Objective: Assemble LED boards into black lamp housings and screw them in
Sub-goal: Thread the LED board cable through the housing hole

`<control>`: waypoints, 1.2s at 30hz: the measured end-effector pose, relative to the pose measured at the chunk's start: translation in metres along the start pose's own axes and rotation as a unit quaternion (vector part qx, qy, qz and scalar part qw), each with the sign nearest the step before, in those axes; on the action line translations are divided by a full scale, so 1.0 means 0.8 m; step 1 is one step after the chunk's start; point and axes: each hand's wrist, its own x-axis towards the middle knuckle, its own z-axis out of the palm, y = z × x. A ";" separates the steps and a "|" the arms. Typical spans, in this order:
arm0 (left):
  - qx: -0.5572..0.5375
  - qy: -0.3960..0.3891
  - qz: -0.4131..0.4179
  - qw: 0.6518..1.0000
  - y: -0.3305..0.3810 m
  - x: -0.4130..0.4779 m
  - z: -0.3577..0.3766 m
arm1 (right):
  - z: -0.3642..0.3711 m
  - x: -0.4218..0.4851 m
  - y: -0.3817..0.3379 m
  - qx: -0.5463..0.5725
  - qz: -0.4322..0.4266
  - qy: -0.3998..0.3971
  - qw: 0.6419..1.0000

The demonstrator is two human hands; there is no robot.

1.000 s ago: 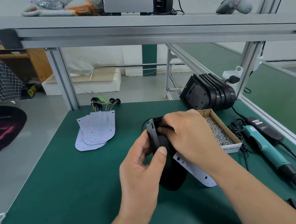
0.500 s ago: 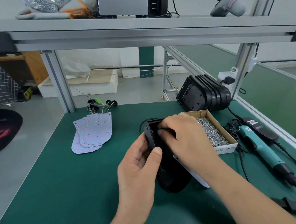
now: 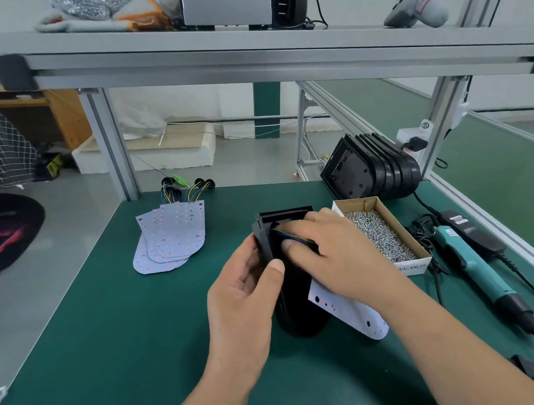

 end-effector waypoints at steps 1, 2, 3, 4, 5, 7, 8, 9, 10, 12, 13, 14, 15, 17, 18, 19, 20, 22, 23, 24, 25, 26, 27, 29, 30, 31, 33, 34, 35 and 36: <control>0.006 0.002 0.002 1.000 0.000 -0.001 0.001 | -0.001 -0.001 -0.002 -0.008 -0.001 0.000 1.000; 0.009 0.002 0.003 1.000 0.000 -0.002 0.001 | -0.002 0.000 -0.005 -0.021 0.001 -0.002 1.000; 0.011 -0.002 0.002 1.000 -0.001 -0.003 0.002 | -0.002 0.001 -0.008 -0.037 0.007 -0.008 0.999; 0.013 -0.005 0.002 1.000 -0.002 -0.003 0.003 | -0.002 0.003 -0.009 -0.054 0.012 -0.016 0.998; 0.015 -0.007 0.003 1.000 -0.003 -0.003 0.003 | -0.002 0.005 -0.008 -0.066 0.014 -0.022 0.997; 0.012 -0.011 -0.001 1.000 -0.004 0.000 0.003 | -0.002 0.008 -0.004 -0.063 0.015 -0.037 0.997; 0.008 -0.013 -0.006 1.000 -0.005 0.002 0.002 | -0.002 0.008 -0.001 -0.048 0.013 -0.047 0.998; 0.003 -0.015 -0.010 1.000 -0.006 0.004 0.002 | -0.002 0.009 0.002 -0.033 0.011 -0.059 0.998; 0.001 -0.017 -0.013 1.000 -0.006 0.004 0.001 | -0.001 0.009 0.006 -0.021 0.009 -0.069 0.997; 0.002 -0.007 -0.015 1.000 -0.007 0.005 0.000 | 0.001 0.009 0.014 0.008 0.000 -0.069 0.998; 0.005 0.003 -0.016 1.000 -0.007 0.006 -0.001 | 0.003 0.009 0.018 0.036 -0.003 -0.058 0.998; 0.010 0.013 -0.021 1.000 -0.008 0.007 -0.003 | 0.004 0.008 0.022 0.074 -0.001 -0.042 0.996; 0.015 0.022 -0.025 0.999 -0.009 0.008 -0.005 | 0.005 0.006 0.025 0.119 0.006 -0.025 0.993; 0.011 0.035 -0.032 0.999 -0.009 0.011 -0.009 | 0.003 0.003 0.034 0.191 0.028 0.003 0.981; 0.004 0.041 -0.039 0.998 -0.009 0.012 -0.011 | 0.000 0.001 0.042 0.204 0.042 0.008 0.978; -0.002 0.046 -0.046 0.998 -0.011 0.014 -0.012 | -0.006 -0.001 0.052 0.191 0.058 0.004 0.980; -0.005 0.050 -0.052 0.997 -0.013 0.015 -0.013 | -0.012 -0.005 0.063 0.159 0.075 -0.009 0.984; -0.007 0.055 -0.062 0.997 -0.016 0.015 -0.013 | -0.024 -0.014 0.082 0.086 0.105 -0.070 0.988; -0.010 0.057 -0.067 0.996 -0.017 0.016 -0.014 | -0.027 -0.018 0.088 0.064 0.117 -0.107 0.985; -0.015 0.059 -0.074 0.995 -0.018 0.016 -0.014 | -0.027 -0.021 0.093 0.056 0.124 -0.139 0.981; -0.019 0.062 -0.080 0.995 -0.018 0.017 -0.014 | -0.025 -0.023 0.097 0.060 0.126 -0.158 0.978; -0.021 0.065 -0.084 0.994 -0.018 0.017 -0.014 | -0.022 -0.022 0.099 0.071 0.126 -0.162 0.976; -0.020 0.068 -0.088 0.994 -0.018 0.017 -0.014 | -0.020 -0.020 0.099 0.091 0.127 -0.153 0.976; -0.026 0.076 -0.093 0.992 -0.017 0.017 -0.014 | -0.021 -0.017 0.099 0.162 0.136 -0.120 0.970; -0.033 0.077 -0.095 0.992 -0.016 0.017 -0.015 | -0.022 -0.018 0.099 0.207 0.143 -0.104 0.962; -0.042 0.075 -0.096 0.992 -0.016 0.017 -0.015 | -0.023 -0.019 0.098 0.251 0.154 -0.093 0.951; -0.049 0.064 -0.096 0.992 -0.016 0.016 -0.015 | -0.022 -0.020 0.093 0.331 0.177 -0.086 0.923; -0.050 0.060 -0.096 0.992 -0.017 0.015 -0.014 | -0.020 -0.020 0.089 0.366 0.187 -0.083 0.908; -0.051 0.058 -0.096 0.992 -0.018 0.015 -0.013 | -0.018 -0.019 0.086 0.395 0.194 -0.074 0.895; -0.052 0.056 -0.095 0.993 -0.019 0.015 -0.012 | -0.016 -0.018 0.082 0.413 0.198 -0.062 0.887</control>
